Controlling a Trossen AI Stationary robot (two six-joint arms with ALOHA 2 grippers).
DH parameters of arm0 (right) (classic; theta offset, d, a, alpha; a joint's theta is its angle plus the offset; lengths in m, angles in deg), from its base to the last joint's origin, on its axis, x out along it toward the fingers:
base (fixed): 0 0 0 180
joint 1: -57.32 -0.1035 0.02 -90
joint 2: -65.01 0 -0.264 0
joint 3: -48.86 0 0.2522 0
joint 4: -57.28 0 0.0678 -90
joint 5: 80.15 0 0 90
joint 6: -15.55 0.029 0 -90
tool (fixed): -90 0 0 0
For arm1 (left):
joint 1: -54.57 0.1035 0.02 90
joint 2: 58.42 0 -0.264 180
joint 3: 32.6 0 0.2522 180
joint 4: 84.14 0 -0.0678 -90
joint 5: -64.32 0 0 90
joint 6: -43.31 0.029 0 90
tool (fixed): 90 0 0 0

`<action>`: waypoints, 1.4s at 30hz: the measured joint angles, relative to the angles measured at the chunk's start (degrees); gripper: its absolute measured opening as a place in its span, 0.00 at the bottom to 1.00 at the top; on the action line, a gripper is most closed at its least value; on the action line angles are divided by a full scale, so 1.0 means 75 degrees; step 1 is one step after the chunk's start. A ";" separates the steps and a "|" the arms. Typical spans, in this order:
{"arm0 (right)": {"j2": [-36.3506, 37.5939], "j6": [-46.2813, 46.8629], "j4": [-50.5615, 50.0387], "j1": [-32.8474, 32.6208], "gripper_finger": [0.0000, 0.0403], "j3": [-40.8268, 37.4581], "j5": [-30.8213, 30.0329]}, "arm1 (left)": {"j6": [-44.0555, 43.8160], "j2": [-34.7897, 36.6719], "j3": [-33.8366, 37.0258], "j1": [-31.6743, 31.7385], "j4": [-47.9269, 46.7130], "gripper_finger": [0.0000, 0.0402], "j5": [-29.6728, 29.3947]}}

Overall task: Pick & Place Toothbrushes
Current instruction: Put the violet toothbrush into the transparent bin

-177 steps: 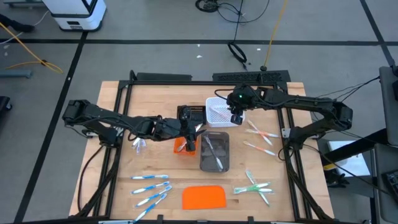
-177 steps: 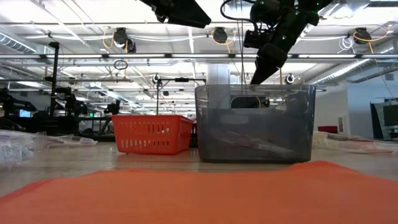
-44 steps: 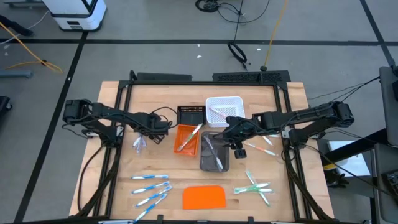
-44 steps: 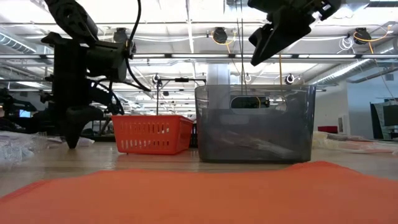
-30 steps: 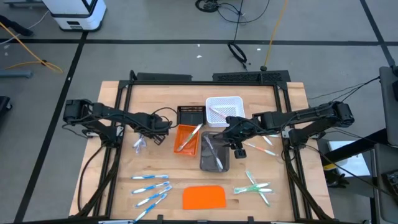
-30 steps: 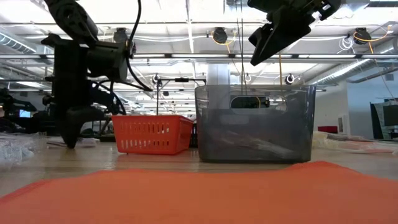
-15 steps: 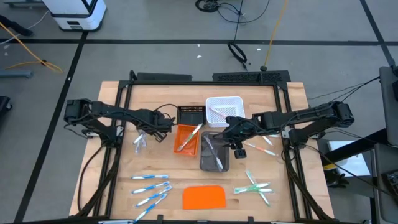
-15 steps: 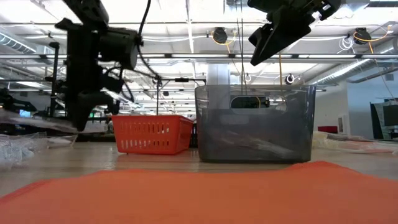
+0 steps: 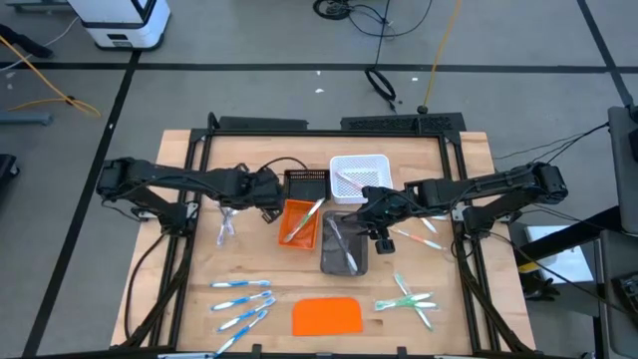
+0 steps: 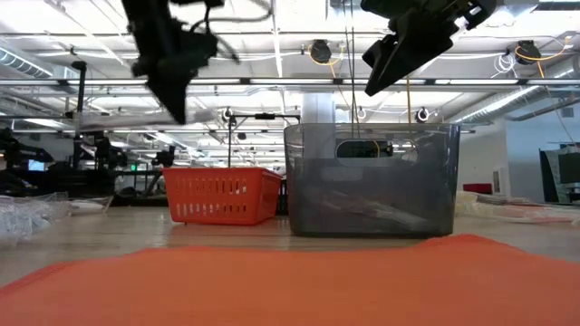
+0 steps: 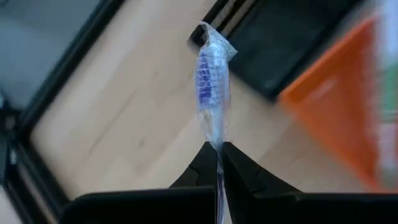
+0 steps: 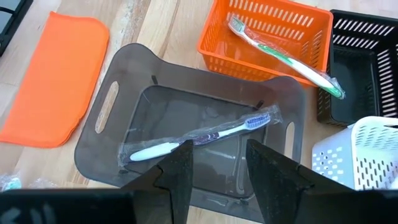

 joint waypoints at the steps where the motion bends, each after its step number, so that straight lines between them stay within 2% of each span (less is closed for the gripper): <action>1: 0.0000 0.0007 0.0006 -0.0001 0.35 0.0000 -0.0023 | 0.0205 0.0004 -0.0083 -0.0071 0.0236 0.00 -0.0005; 8: 0.0000 0.0213 0.0174 -0.0003 0.35 0.0000 -0.0548 | 0.1678 0.0168 -0.0182 -0.0538 0.2212 0.01 0.0423; 16: 0.0000 0.0420 0.0831 0.0001 0.35 -0.0003 -0.0566 | 0.2840 0.0196 -0.0181 -0.0833 0.3844 0.00 0.0860; 25: 0.0000 0.0369 0.1734 0.0006 0.35 -0.0003 -0.0562 | 0.3588 0.0196 -0.0181 -0.1038 0.4903 0.01 0.0910; 30: 0.0000 0.0357 0.2325 0.0006 0.35 -0.0003 -0.0563 | 0.4008 0.0196 -0.0181 -0.1152 0.5564 0.01 0.1281; 42: 0.0000 0.0123 0.3839 0.0009 0.35 -0.0003 -0.0556 | 0.4299 -0.0131 -0.0188 -0.1220 0.6270 0.01 0.1290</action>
